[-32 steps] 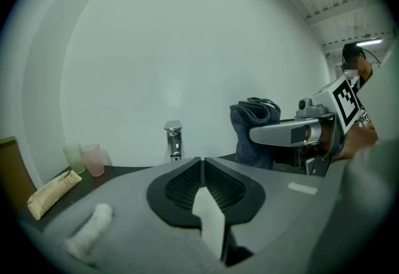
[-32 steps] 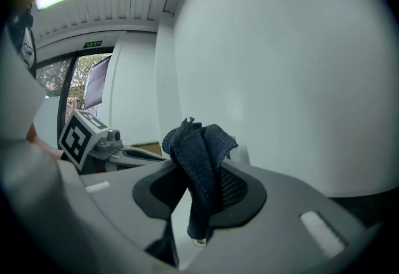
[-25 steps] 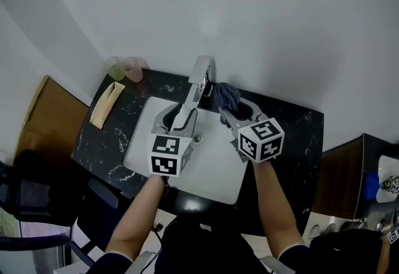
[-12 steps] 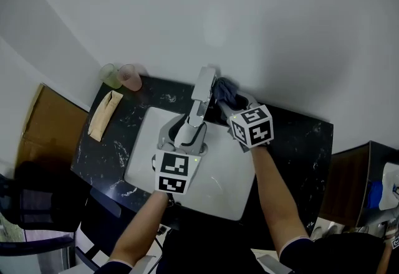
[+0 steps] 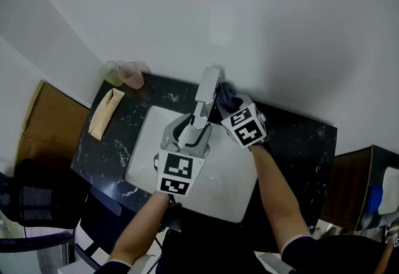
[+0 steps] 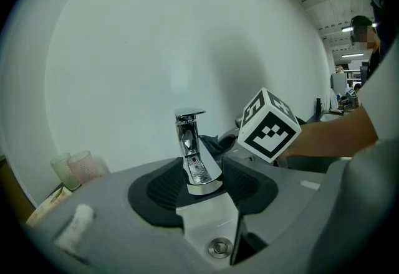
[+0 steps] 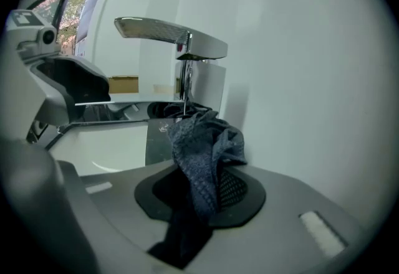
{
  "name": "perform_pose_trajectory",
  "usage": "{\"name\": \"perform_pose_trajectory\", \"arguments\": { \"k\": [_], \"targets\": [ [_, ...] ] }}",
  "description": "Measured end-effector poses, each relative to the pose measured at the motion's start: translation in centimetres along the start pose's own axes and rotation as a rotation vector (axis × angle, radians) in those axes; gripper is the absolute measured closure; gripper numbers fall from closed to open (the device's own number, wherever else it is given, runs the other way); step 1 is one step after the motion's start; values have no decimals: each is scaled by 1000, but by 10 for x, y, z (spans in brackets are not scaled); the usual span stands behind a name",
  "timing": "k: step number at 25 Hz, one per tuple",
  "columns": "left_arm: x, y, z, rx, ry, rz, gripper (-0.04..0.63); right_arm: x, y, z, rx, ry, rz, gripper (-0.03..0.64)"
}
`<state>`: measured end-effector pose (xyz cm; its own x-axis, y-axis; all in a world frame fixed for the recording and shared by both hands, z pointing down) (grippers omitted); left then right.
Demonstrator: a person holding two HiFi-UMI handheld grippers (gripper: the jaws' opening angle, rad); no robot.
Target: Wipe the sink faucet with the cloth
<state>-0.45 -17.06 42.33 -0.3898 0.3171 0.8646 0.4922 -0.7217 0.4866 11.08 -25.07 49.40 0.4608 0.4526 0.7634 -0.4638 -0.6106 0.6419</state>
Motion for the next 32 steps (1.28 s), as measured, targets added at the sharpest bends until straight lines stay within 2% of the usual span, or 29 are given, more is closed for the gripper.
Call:
{"name": "perform_pose_trajectory", "arguments": {
  "k": [7, 17, 22, 27, 32],
  "targets": [
    [0, 0, 0, 8, 3, -5, 397, -3, -7, 6, -17, -19, 42, 525],
    [0, 1, 0, 11, 9, -19, 397, -49, -56, 7, -12, -80, 204, 525],
    [-1, 0, -1, 11, 10, -19, 397, -69, -78, 9, -36, -39, 313, 525],
    [-1, 1, 0, 12, 15, -19, 397, -52, -66, 10, -52, 44, 297, 525],
    [-2, 2, 0, 17, 22, -21, 396, -30, -44, 8, -105, 97, 245, 520]
  ]
}}
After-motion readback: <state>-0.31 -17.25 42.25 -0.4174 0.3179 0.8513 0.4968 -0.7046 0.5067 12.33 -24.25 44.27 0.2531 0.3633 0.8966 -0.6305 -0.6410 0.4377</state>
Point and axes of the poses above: the fingertips, and each gripper's own axes: y forward along the fingers, z to its right, x out of its underside, the point moved 6 cm from there along -y, backward along the fingers, and after that the axes turned 5 degrees about -z, right-handed, at the moved point
